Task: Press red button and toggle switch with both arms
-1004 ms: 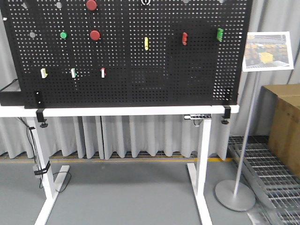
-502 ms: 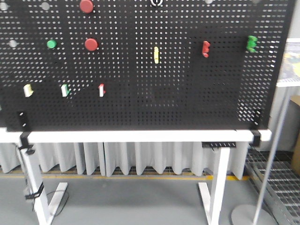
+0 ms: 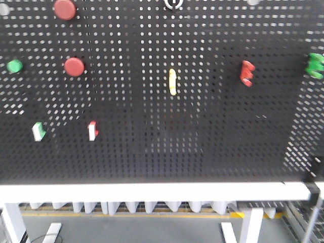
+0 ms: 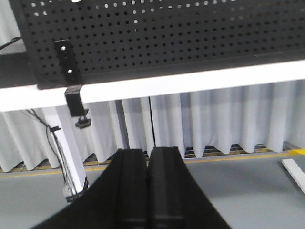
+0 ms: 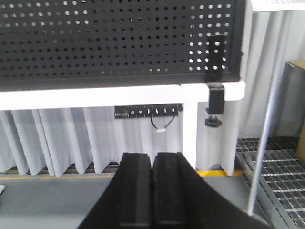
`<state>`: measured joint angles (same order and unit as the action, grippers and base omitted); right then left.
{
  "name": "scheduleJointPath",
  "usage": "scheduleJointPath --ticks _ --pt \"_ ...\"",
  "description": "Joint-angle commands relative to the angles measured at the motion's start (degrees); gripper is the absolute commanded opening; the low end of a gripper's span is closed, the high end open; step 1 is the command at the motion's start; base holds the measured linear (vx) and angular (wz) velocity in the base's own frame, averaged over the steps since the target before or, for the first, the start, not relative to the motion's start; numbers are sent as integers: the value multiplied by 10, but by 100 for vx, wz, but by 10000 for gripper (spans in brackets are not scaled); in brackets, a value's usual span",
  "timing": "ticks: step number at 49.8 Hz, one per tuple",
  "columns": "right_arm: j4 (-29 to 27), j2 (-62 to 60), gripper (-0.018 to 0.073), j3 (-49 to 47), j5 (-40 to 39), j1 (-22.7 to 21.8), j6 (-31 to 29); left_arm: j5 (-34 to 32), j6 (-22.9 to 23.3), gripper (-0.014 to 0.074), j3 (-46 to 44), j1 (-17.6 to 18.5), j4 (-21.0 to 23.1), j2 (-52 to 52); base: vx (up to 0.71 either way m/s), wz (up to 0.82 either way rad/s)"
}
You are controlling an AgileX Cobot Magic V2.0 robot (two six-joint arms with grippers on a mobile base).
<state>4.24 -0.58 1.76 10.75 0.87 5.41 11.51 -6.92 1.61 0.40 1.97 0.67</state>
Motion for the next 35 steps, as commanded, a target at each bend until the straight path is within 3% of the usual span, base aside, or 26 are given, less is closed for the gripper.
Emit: scheduleJointPath --ticks 1,35 --pt "1 -7 -3 6 -46 -5 -3 -48 3 1 18 -1 3 4 38 3" --pt "1 -7 -3 6 -46 -5 -3 -48 3 1 18 -1 3 4 23 0"
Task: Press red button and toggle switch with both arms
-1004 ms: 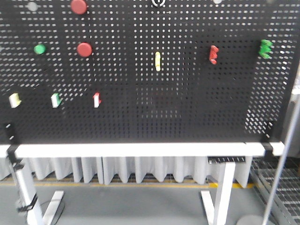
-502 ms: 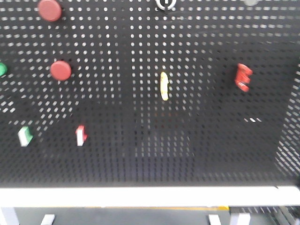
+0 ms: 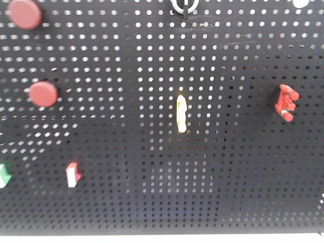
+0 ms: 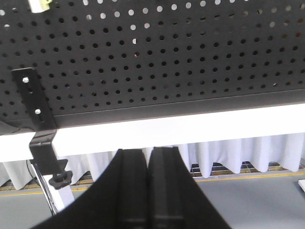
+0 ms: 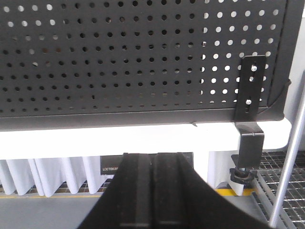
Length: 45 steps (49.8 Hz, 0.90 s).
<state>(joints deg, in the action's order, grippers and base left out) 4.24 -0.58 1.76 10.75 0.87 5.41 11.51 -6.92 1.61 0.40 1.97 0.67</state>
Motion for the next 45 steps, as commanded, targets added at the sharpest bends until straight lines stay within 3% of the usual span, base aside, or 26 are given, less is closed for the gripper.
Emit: scheduleJointPath --ticks 1,29,30,32,45 --pt "1 -7 -3 6 -46 -5 -3 -48 3 1 18 -1 3 4 6 -2" --pt "12 -7 -3 6 -46 -5 -16 -48 3 1 18 -1 3 4 1 0" --pt "65 -7 -3 6 -50 -5 -65 -49 3 1 18 -1 3 4 0 0" --pt "76 -7 -3 6 -55 -5 -73 -49 3 1 18 -1 3 4 0 0" --pt "75 -7 -3 6 -146 -5 -50 -107 4 1 14 -1 7 4 0 0"
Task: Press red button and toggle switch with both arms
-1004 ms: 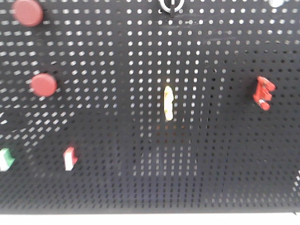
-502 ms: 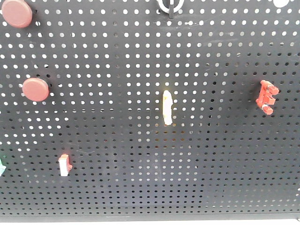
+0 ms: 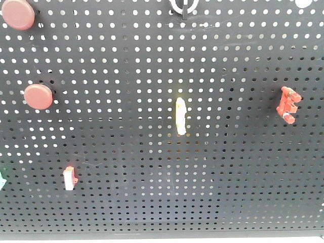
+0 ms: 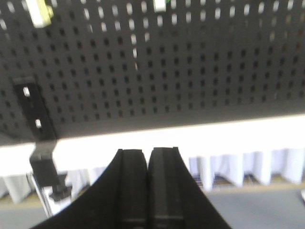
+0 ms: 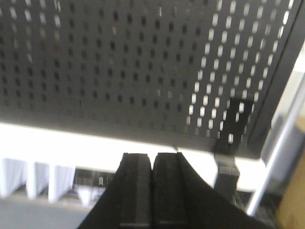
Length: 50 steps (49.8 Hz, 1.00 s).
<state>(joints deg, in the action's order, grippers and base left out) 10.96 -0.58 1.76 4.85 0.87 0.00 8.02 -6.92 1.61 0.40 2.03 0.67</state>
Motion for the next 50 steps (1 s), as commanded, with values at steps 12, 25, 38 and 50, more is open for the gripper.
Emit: scheduleJointPath --ticks 12,25,38,50 --pt "8 -7 -3 3 -206 -5 12 -204 47 1 9 -1 7 4 0 0" --pt "30 11 -3 -136 -123 -5 95 -84 58 1 -170 3 -40 -1 0 0" --pt "34 168 -3 -381 -15 -5 100 -31 58 1 -409 3 -73 -126 0 0" --pt "38 328 -3 -530 -19 -5 99 -32 59 1 -535 3 -68 -281 0 0"
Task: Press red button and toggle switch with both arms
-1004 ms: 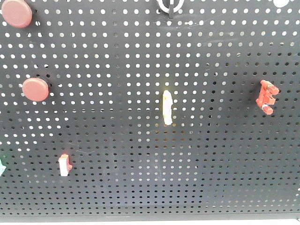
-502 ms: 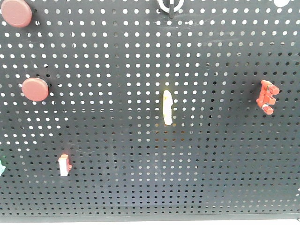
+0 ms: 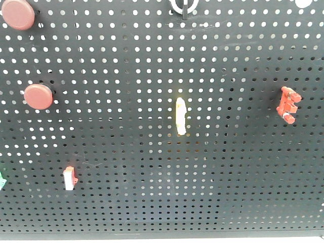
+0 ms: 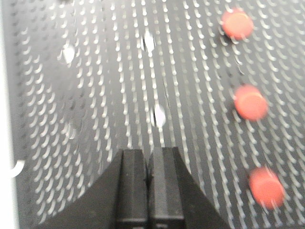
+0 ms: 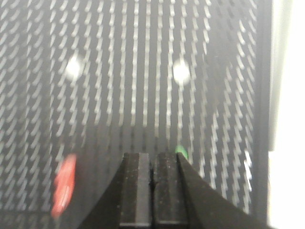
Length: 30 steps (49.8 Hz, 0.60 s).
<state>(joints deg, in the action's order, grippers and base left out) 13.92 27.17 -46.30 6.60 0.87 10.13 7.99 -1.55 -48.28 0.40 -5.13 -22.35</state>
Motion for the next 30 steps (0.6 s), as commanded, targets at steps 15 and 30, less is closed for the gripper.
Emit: scheduleJointPath --ticks 15,30 --pt "6 104 -3 -66 -62 -5 -1 -117 9 1 -41 3 19 -123 0 0" --pt "6 104 -3 -66 -70 -5 -1 -146 11 1 -110 75 18 -190 0 0"
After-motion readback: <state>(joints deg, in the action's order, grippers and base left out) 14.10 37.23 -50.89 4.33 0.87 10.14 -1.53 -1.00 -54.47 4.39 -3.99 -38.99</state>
